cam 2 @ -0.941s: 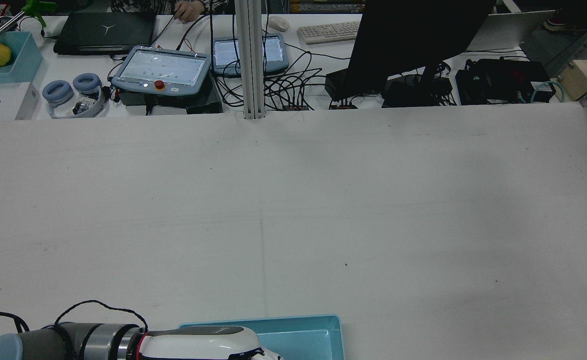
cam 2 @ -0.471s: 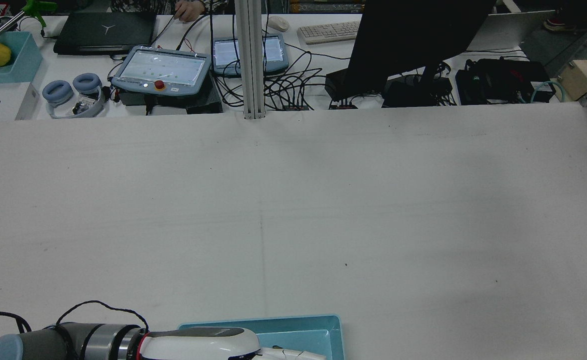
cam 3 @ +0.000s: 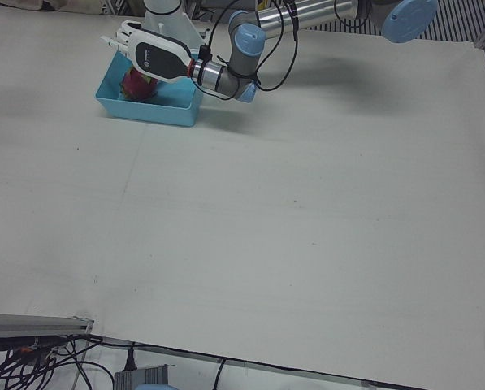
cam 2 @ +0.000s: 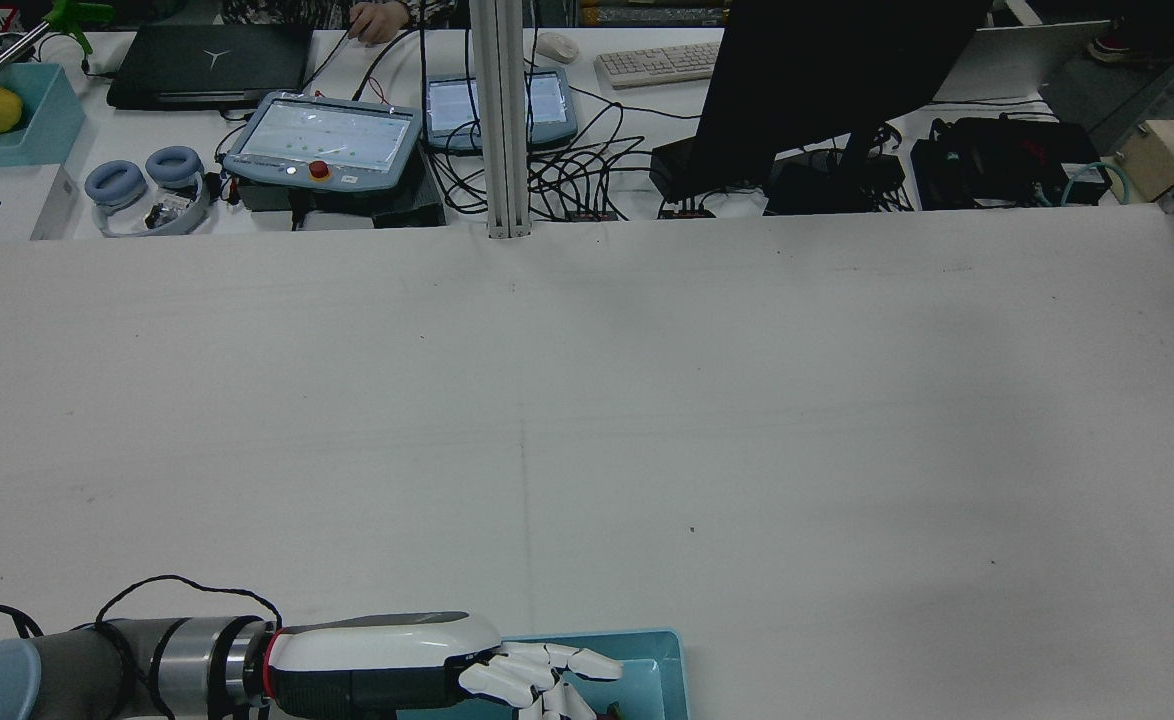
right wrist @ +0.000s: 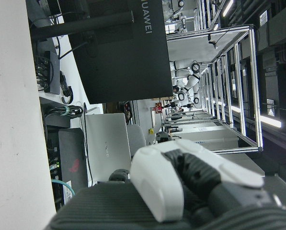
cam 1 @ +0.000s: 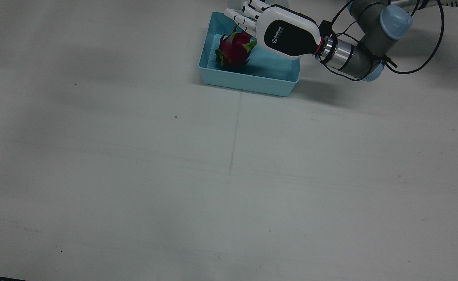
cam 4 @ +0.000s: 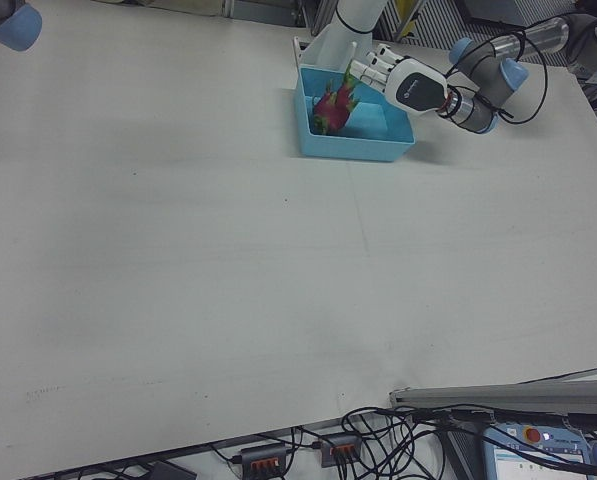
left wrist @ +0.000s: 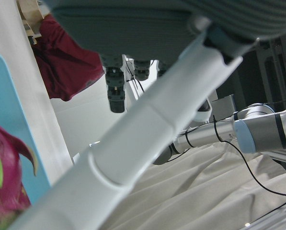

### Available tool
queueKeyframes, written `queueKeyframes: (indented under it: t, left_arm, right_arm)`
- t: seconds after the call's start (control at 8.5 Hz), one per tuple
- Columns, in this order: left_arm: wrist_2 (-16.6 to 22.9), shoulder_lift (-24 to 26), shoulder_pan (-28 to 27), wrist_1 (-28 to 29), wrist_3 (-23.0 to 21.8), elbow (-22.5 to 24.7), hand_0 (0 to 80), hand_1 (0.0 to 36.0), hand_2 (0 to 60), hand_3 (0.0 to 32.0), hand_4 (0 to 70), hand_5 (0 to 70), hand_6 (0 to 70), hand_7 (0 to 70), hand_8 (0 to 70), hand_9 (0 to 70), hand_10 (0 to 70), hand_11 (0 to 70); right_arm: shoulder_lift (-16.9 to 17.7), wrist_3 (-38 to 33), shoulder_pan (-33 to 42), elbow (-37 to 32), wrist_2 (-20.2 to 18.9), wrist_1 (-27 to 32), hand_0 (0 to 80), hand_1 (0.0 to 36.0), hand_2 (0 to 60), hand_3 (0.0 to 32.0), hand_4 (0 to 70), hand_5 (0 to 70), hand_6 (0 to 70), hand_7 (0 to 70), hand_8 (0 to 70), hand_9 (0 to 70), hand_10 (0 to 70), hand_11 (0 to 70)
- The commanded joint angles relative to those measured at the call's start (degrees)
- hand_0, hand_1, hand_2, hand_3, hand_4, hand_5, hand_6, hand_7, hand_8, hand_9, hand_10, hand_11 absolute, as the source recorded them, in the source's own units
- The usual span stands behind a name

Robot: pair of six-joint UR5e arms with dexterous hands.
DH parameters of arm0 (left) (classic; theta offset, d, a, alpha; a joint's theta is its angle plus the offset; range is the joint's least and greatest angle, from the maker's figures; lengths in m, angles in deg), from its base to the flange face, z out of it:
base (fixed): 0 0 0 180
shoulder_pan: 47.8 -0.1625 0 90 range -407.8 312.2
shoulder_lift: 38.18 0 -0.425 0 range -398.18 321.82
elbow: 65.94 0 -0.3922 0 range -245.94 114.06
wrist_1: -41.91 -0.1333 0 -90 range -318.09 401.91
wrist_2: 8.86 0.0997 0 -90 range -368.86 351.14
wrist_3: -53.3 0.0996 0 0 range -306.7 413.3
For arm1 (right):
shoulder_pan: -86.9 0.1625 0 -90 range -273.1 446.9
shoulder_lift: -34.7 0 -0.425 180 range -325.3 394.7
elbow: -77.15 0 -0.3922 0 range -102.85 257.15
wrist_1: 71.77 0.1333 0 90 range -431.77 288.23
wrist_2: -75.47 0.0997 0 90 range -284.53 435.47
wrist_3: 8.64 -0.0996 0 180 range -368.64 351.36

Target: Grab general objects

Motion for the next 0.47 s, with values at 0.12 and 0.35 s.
queueKeyframes:
  t: [0.12, 0.35]
  left_arm:
    - [-8.5, -2.2, 14.5, -10.0, -2.2, -1.4, 80.0, 36.0, 60.0, 0.0, 5.3, 70.0, 20.2, 70.0, 3.0, 14.4, 8.8, 18.6]
    - [-10.5, 0.3, 21.3, -15.4, -3.7, -5.2, 80.0, 36.0, 60.0, 0.0, 12.7, 70.0, 28.0, 70.0, 4.6, 15.8, 6.0, 14.4]
  right_arm:
    - [0.0, 0.0, 0.0, 0.0, 0.0, 0.0, 0.0, 0.0, 0.0, 0.0, 0.0, 0.0, 0.0, 0.0, 0.0, 0.0, 0.0, 0.0]
    - [0.0, 0.0, 0.0, 0.1, 0.0, 0.0, 0.0, 0.0, 0.0, 0.0, 0.0, 0.0, 0.0, 0.0, 0.0, 0.0, 0.0, 0.0]
